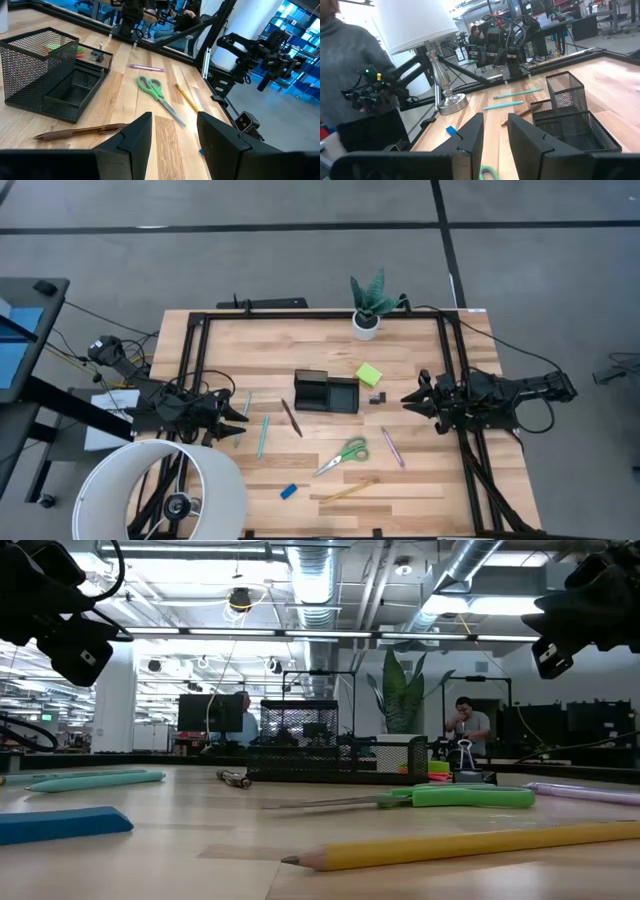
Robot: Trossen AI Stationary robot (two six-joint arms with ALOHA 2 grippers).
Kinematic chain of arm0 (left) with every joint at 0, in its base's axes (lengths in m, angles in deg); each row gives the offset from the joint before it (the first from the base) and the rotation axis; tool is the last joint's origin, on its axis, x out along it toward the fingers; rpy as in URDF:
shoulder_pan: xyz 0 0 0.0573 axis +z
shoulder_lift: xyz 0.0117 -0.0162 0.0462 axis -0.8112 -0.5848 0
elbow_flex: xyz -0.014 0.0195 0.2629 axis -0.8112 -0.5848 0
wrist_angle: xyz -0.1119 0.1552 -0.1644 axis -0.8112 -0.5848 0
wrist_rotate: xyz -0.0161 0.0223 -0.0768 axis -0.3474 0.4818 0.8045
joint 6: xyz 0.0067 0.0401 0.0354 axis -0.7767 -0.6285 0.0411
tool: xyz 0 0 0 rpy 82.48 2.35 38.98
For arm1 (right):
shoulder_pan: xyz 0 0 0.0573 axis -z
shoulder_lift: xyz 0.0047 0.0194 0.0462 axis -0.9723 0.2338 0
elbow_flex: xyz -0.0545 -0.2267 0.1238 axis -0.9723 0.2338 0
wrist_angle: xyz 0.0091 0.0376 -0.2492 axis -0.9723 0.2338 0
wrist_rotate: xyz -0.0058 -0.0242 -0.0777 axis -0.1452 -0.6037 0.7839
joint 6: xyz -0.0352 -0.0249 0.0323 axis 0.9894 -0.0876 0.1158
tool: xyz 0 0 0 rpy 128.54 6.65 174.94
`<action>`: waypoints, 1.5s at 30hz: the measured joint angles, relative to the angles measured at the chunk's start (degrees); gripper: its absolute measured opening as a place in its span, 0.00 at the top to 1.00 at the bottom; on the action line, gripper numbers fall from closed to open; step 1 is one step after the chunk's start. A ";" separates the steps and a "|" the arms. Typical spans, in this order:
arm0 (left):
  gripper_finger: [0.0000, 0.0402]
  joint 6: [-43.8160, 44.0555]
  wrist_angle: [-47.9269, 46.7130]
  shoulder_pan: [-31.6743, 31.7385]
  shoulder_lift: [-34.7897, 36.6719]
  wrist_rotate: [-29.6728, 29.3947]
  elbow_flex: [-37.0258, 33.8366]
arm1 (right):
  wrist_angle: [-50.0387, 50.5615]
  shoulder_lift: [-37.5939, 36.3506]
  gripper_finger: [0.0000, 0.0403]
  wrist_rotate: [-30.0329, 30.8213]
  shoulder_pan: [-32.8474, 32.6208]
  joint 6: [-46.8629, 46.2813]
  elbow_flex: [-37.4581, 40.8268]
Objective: Pick and place office supplies into organizer
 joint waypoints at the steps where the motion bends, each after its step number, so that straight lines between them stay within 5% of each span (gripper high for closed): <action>1: 0.63 0.00 0.17 0.01 0.00 -0.01 0.00 | 0.01 0.00 0.80 0.01 0.01 0.00 0.01; 13: 0.63 -0.48 0.43 0.01 0.00 -1.10 -0.02 | 0.01 0.00 0.80 0.01 0.00 0.00 0.01; 23: 0.63 6.80 11.48 0.03 0.00 -25.75 -0.02 | 0.00 0.00 0.80 0.00 0.02 0.00 0.02; 32: 0.63 10.85 15.49 0.59 -0.02 -26.52 -0.02 | -9.22 0.00 0.80 3.38 -0.03 -7.74 0.09; 40: 0.63 5.17 17.45 4.34 -0.02 -26.78 1.59 | -20.36 0.00 0.80 7.79 -0.07 -17.88 0.09; 45: 0.63 5.41 17.79 7.00 -0.02 -26.87 1.73 | -20.58 0.36 0.80 12.01 0.92 -14.43 0.07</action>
